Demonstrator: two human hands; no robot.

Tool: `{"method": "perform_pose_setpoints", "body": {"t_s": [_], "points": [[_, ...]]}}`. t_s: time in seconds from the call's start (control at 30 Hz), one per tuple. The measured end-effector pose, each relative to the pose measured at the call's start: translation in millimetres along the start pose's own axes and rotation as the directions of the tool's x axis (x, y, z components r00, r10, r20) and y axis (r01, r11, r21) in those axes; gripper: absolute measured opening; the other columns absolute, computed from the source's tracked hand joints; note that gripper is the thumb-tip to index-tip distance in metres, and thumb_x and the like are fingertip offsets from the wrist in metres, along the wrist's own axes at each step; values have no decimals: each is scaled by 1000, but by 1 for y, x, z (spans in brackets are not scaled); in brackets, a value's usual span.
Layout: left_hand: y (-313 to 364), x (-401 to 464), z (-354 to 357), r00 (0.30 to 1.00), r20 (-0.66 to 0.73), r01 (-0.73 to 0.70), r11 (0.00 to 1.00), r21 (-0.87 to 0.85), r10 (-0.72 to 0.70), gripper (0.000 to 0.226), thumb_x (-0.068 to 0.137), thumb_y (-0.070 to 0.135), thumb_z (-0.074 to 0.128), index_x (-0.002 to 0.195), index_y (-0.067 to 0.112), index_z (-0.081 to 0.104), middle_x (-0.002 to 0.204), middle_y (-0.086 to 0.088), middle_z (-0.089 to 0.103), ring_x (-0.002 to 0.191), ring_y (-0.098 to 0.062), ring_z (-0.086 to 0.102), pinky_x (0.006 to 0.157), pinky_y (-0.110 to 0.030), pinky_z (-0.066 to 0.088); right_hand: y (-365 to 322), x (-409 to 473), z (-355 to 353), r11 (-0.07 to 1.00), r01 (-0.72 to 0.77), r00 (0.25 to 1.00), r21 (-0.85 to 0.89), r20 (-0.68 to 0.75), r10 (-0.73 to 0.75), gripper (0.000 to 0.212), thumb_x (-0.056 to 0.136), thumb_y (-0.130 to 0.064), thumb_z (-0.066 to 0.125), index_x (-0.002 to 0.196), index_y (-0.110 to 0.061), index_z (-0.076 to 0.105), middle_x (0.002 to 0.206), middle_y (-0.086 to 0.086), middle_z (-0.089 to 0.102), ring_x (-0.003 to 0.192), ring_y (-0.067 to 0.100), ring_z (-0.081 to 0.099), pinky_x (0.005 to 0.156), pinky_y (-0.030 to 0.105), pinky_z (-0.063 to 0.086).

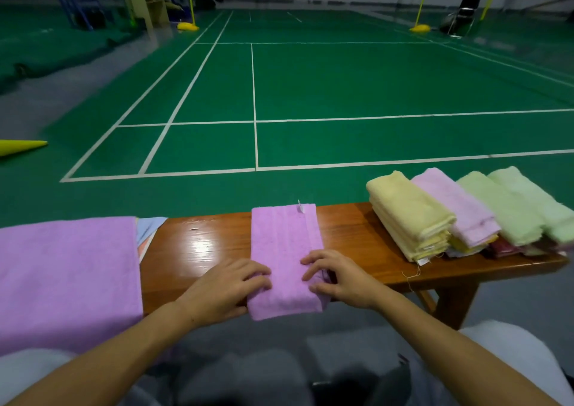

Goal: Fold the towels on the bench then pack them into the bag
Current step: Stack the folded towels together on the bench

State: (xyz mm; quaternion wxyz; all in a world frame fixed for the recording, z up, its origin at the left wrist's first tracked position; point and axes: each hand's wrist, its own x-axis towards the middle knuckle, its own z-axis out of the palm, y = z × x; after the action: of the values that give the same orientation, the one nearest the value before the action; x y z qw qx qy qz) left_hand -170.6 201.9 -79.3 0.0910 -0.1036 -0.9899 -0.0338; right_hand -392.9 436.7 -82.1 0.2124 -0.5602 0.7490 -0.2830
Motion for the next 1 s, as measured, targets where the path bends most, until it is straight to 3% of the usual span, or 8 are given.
{"method": "perform_pose_setpoints", "body": {"t_s": [0.27, 0.43, 0.53, 0.63, 0.7, 0.8, 0.9, 1.0], "points": [[5, 10, -7, 971, -234, -2, 982, -191, -44, 19, 103, 41, 63, 108, 27, 76, 112, 11, 73, 97, -12, 69, 80, -33, 56, -5, -1, -4, 1000, 1, 999, -18, 34, -1, 16, 97, -39, 69, 112, -36, 74, 141, -25, 52, 137, -7, 39, 118, 35, 39], [11, 22, -21, 862, -294, 195, 806, -559, -413, 15, 100, 36, 66, 101, 23, 74, 94, 16, 74, 85, -7, 70, 77, -32, 56, -31, -4, -2, 998, 5, 1000, -68, 25, -4, 51, 100, -71, 46, 131, -35, 64, 142, -20, 52, 135, -2, 38, 115, 38, 38], [11, 31, -24, 802, -215, 261, 651, -713, -557, 3, 101, 23, 68, 99, 22, 70, 92, 9, 75, 87, -13, 73, 78, -34, 58, -48, -4, 8, 976, 32, 999, -217, 46, -23, 77, 86, -86, 51, 143, -34, 49, 141, -16, 47, 129, 6, 39, 110, 32, 38], [8, 36, -27, 786, -200, 265, 611, -746, -585, 5, 102, 26, 65, 100, 22, 67, 91, 6, 76, 84, -16, 75, 73, -40, 60, -48, -2, 14, 948, 68, 997, -311, -4, -73, 59, 88, -58, 67, 136, -31, 47, 134, -14, 48, 117, 6, 46, 102, 24, 42], [6, 38, -28, 780, -210, 264, 613, -745, -590, 10, 102, 31, 62, 99, 23, 66, 90, 8, 75, 82, -15, 73, 69, -39, 58, -44, -1, 7, 971, 39, 998, -234, -34, -48, 30, 92, -35, 66, 120, -31, 53, 119, -14, 55, 103, 5, 53, 91, 28, 52], [5, 38, -32, 776, -209, 260, 604, -754, -596, 13, 101, 35, 60, 96, 24, 65, 78, 10, 68, 71, -8, 62, 63, -31, 50, -42, -2, -9, 994, -23, 997, -103, -73, 16, 2, 96, -28, 59, 94, -28, 58, 91, -14, 62, 81, 7, 57, 74, 35, 55], [7, 34, -35, 794, -135, 249, 520, -817, -592, 18, 102, 43, 57, 101, 26, 63, 72, 0, 68, 66, -16, 63, 59, -33, 47, -45, -8, -24, 992, -27, 989, 126, -143, 45, 9, 90, -30, 58, 93, -29, 67, 85, -11, 68, 78, 9, 61, 67, 26, 51], [6, 26, -40, 822, 4, 293, 417, -860, -570, 35, 100, 56, 54, 109, 23, 60, 75, -16, 67, 65, -32, 63, 59, -37, 46, -47, -14, -35, 943, -37, 988, 332, -132, 85, 18, 89, -25, 60, 99, -31, 73, 95, -10, 75, 89, 10, 68, 76, 24, 54]]}}
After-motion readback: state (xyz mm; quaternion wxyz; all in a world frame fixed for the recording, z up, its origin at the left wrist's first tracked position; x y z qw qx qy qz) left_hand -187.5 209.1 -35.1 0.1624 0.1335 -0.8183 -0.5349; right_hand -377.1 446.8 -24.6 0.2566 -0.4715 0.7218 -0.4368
